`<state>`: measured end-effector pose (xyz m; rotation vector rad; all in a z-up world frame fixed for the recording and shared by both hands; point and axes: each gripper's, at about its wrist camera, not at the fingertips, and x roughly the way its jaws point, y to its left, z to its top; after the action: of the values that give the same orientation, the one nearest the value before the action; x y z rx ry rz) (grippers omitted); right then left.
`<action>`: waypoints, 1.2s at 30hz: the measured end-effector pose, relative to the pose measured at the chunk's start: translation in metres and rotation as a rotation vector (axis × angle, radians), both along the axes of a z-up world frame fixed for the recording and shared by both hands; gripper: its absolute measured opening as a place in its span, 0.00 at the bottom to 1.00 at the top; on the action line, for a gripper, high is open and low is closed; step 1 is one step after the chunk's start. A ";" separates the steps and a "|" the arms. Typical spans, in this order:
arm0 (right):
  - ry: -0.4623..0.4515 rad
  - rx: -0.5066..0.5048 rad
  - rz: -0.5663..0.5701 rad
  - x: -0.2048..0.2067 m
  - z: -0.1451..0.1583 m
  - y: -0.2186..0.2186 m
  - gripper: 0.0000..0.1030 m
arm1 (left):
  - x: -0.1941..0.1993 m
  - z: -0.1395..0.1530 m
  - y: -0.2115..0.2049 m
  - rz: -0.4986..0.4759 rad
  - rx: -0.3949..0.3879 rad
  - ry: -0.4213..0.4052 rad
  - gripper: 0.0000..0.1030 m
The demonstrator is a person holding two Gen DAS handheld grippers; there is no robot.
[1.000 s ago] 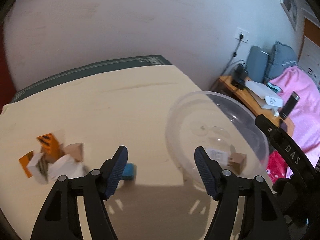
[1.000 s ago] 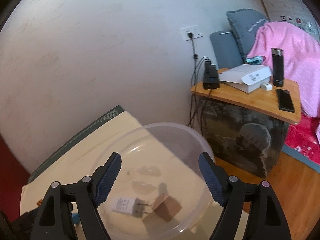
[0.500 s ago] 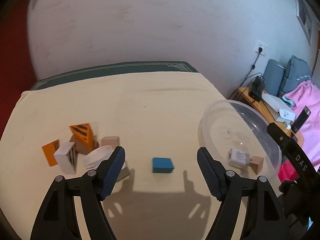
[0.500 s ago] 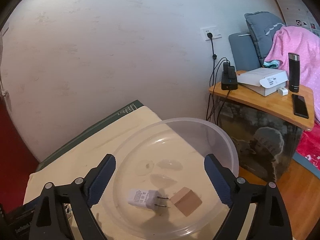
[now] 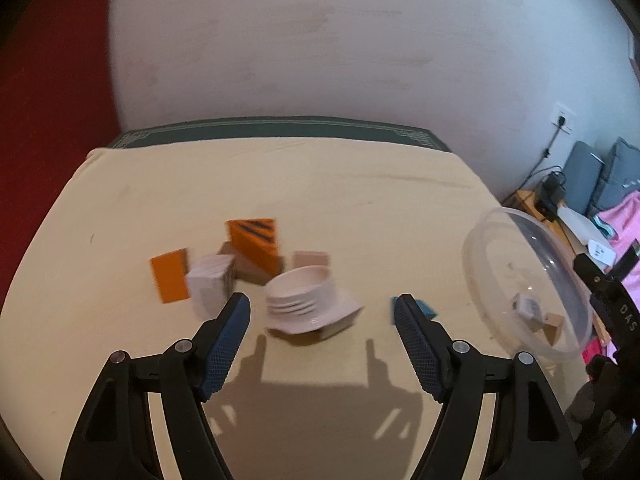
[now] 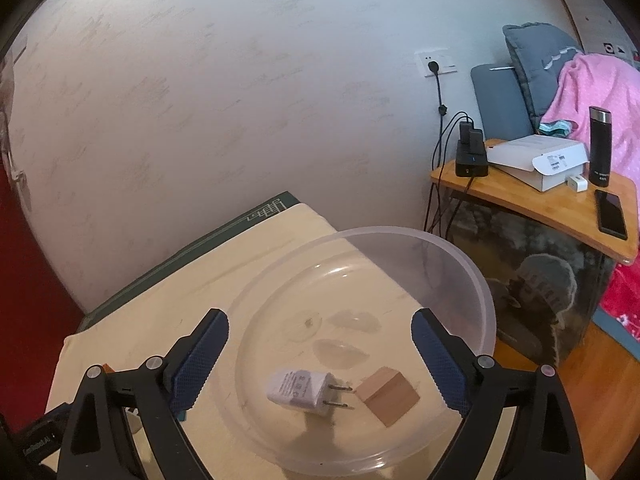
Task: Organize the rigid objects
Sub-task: 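Move the left gripper back to the blocks and approach the white block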
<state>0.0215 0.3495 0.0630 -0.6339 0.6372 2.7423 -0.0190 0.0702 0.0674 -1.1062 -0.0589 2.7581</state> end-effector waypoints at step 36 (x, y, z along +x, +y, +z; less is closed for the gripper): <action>-0.005 0.049 0.042 -0.004 0.000 -0.018 0.93 | -0.047 -0.037 -0.056 0.166 -0.055 -0.069 0.67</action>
<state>0.0174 0.3315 0.0633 -0.6504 0.5594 2.7848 -0.0656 0.0146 0.0300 -1.2644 -0.0880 2.8814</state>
